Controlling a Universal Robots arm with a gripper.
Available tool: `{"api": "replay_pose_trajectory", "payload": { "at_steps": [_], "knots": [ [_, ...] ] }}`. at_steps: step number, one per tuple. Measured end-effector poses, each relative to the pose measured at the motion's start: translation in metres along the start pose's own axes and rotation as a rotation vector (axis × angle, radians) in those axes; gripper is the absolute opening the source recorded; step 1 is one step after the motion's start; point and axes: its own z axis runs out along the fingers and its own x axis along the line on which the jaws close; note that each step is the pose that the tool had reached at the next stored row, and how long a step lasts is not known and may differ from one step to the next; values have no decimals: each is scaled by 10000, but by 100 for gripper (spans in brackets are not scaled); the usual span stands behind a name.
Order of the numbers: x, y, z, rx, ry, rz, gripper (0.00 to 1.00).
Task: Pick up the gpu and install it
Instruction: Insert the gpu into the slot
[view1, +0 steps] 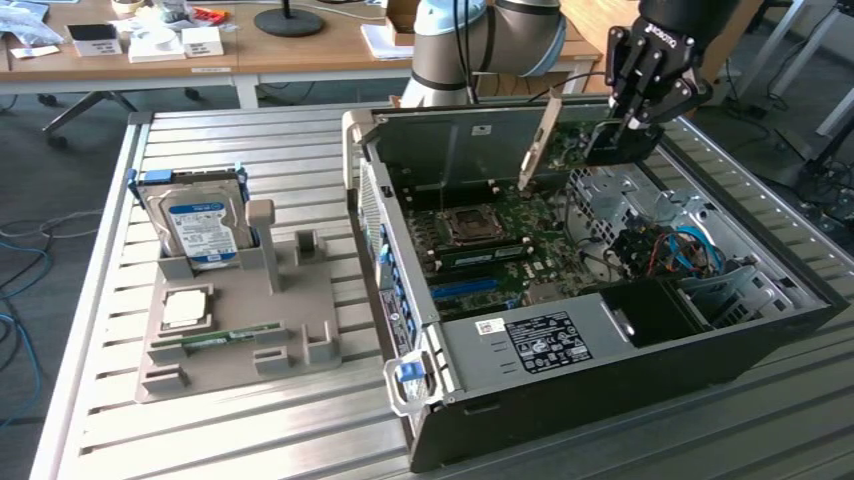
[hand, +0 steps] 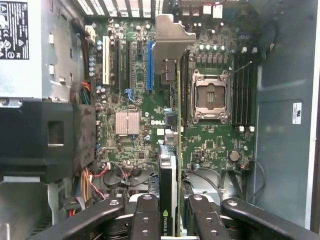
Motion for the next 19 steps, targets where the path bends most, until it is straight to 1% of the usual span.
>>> {"api": "replay_pose_trajectory", "payload": {
  "at_steps": [2, 3, 4, 10, 16, 19],
  "knots": [
    [0, 9, 2, 79, -51, -45, 27],
    [0, 11, 4, 100, -63, -52, 27],
    [0, 13, 6, 110, -63, -53, 27],
    [2, 44, 14, 117, -65, 10, 27],
    [1, 45, 14, 116, -64, 9, 27],
    [2, 68, 17, 117, -66, 11, 27]
  ]
}}
